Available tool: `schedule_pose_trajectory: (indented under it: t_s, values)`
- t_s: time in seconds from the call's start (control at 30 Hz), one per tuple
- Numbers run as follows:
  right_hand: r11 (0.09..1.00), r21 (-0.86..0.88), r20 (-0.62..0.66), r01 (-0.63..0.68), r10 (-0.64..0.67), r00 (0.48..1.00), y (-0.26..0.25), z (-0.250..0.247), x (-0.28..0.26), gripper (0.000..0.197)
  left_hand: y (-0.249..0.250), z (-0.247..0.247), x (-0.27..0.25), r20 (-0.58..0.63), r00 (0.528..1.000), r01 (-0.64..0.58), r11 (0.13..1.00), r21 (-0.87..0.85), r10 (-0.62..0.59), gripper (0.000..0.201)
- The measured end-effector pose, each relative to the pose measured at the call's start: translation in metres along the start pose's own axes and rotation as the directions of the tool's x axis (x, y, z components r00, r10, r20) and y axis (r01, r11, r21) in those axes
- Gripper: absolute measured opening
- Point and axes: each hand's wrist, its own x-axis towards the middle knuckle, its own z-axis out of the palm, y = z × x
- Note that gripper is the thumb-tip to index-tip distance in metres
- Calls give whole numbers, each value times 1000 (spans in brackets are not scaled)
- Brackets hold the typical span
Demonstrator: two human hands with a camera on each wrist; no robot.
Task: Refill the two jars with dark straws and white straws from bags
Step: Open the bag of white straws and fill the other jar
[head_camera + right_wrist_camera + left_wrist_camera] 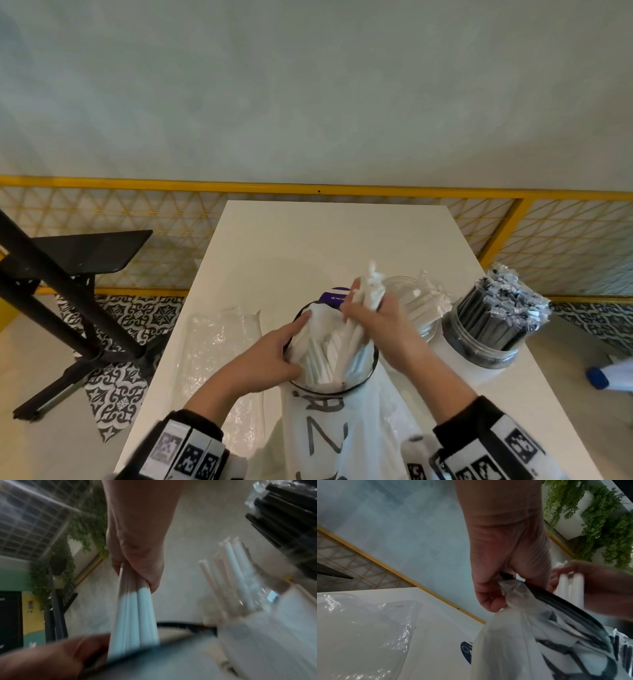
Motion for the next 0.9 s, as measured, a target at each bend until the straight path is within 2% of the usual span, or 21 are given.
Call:
schedule_pose_trajectory:
  t_s: [0.13, 0.2, 0.3, 0.5, 0.53, 0.63, 0.7, 0.8, 0.9]
  values:
    - [975, 54, -149, 215, -205, 967, -53, -34, 4, 17, -4, -1, 2, 15, 1000, 5, 1000, 2, -5, 91]
    - [951, 40, -254, 306, -286, 924, -72, -53, 7, 26, -6, -1, 3, 23, 1000, 9, 1000, 2, -9, 92]
    - [922, 33, -374, 386, -347, 860, -84, -77, 12, 26, -6, 0, 2, 36, 999, -2, 1000, -20, 3, 92]
    - [957, -79, -513, 279, -280, 812, -51, -96, 25, 24, -5, -1, 2, 28, 999, -17, 1000, -1, 17, 92]
    - [967, -100, -518, 236, -253, 817, -43, -94, 27, 22, -5, -1, 3, 27, 1000, -10, 1000, 6, 10, 92]
    - [983, -178, -467, 42, -122, 876, -16, -79, 29, 15, -4, -1, 4, 21, 1000, 8, 1000, 21, -8, 90]
    - [981, -189, -477, -44, -52, 877, -4, -72, 28, 15, -3, -1, 3, 16, 1000, 11, 1000, 15, -11, 89]
    - [991, -121, -541, 62, -118, 833, -11, -76, 23, 9, -4, -2, 2, 5, 999, 36, 999, 6, -36, 89]
    - [973, -14, -581, 231, -196, 790, -34, -89, 16, 31, -10, -3, 3, 9, 999, 54, 999, 3, -54, 90]
